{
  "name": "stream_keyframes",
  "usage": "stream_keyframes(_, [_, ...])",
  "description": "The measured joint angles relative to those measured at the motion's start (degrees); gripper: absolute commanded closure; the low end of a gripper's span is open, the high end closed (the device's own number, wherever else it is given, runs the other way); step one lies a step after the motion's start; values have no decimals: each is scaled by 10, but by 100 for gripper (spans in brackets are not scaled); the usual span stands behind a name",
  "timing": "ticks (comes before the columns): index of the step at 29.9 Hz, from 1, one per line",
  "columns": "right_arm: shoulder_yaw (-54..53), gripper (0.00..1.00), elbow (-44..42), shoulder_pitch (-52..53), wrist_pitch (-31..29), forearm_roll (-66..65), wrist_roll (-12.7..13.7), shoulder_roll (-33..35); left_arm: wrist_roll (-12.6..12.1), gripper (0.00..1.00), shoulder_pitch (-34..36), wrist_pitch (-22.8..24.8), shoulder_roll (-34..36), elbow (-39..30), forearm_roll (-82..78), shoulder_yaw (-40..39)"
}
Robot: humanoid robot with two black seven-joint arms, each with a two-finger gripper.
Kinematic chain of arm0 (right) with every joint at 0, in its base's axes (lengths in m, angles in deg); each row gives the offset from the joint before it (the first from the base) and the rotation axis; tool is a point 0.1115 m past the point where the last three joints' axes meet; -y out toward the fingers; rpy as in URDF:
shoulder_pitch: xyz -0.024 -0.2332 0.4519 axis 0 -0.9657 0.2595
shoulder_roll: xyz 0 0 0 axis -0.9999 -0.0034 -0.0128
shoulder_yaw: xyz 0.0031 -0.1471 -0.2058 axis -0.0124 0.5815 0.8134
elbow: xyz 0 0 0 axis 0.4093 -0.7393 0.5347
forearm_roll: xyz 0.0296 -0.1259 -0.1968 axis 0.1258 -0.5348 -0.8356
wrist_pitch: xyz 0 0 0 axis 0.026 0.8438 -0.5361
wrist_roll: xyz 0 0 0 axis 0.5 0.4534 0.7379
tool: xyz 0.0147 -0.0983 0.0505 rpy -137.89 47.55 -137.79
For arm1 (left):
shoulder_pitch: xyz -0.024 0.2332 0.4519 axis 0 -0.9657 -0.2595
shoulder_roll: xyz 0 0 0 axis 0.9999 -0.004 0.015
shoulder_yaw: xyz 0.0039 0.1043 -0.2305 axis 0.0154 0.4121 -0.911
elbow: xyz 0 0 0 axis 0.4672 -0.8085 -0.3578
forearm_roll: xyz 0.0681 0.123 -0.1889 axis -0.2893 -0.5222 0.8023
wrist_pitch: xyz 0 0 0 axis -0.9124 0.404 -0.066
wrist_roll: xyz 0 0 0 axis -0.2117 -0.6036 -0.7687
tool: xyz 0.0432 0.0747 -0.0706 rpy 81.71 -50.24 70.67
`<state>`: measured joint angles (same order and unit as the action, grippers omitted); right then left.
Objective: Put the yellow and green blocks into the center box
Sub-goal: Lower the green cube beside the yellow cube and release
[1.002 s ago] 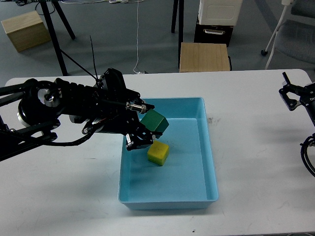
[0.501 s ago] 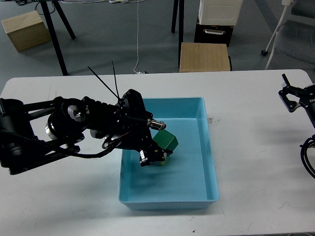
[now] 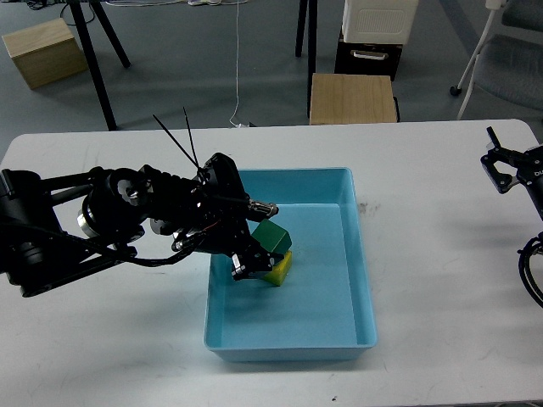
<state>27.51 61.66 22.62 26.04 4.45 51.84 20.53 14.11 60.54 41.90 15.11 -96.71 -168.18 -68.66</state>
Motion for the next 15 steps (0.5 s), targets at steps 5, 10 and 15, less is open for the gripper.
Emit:
stream_keyframes(5, [0, 1, 0, 0, 0, 0, 0, 0, 0, 61, -5, 0, 2, 3, 0, 0])
stream_keyframes(10, [-1, 1, 1, 0, 1, 0, 0, 0, 1, 61, -6, 0, 2, 3, 0, 0])
stream_keyframes(15, [0, 1, 1, 0, 1, 0, 0, 1, 1, 61, -10, 0, 1, 3, 0, 0])
